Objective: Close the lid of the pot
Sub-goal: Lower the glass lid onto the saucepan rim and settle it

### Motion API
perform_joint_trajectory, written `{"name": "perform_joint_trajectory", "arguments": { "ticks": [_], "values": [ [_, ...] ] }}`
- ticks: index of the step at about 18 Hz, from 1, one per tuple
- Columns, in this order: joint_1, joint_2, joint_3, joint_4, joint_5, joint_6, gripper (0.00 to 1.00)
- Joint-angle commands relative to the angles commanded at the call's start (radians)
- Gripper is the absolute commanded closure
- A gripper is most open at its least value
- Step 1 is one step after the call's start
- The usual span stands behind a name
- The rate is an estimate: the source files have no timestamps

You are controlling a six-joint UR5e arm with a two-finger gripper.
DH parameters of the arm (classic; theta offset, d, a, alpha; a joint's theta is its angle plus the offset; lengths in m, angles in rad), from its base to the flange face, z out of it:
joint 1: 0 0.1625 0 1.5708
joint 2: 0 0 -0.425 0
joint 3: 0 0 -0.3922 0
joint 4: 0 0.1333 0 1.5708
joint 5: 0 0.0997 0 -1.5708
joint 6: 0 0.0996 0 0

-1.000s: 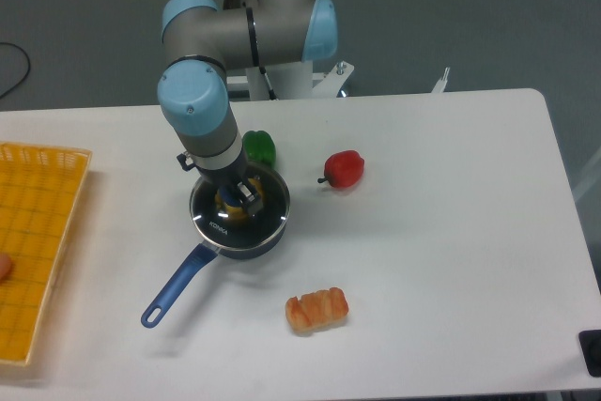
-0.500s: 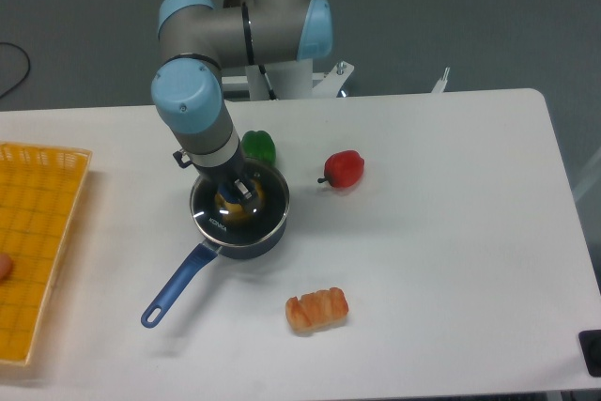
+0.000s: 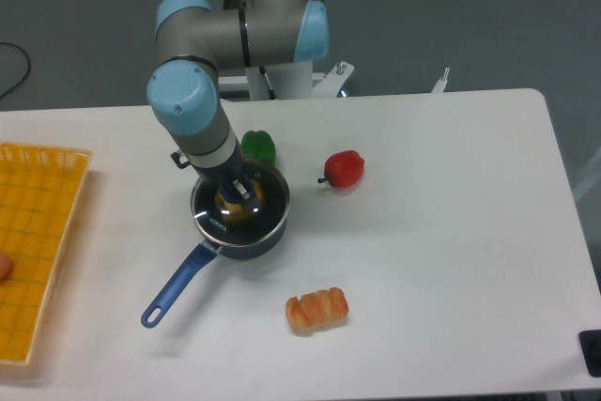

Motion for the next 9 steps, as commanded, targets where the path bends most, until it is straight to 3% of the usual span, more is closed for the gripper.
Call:
{"name": "perform_joint_trajectory", "arguments": {
  "ticks": [9],
  "values": [
    [-0.002, 0.000, -0.017, 0.023, 0.002, -0.002, 0.42]
  ]
}}
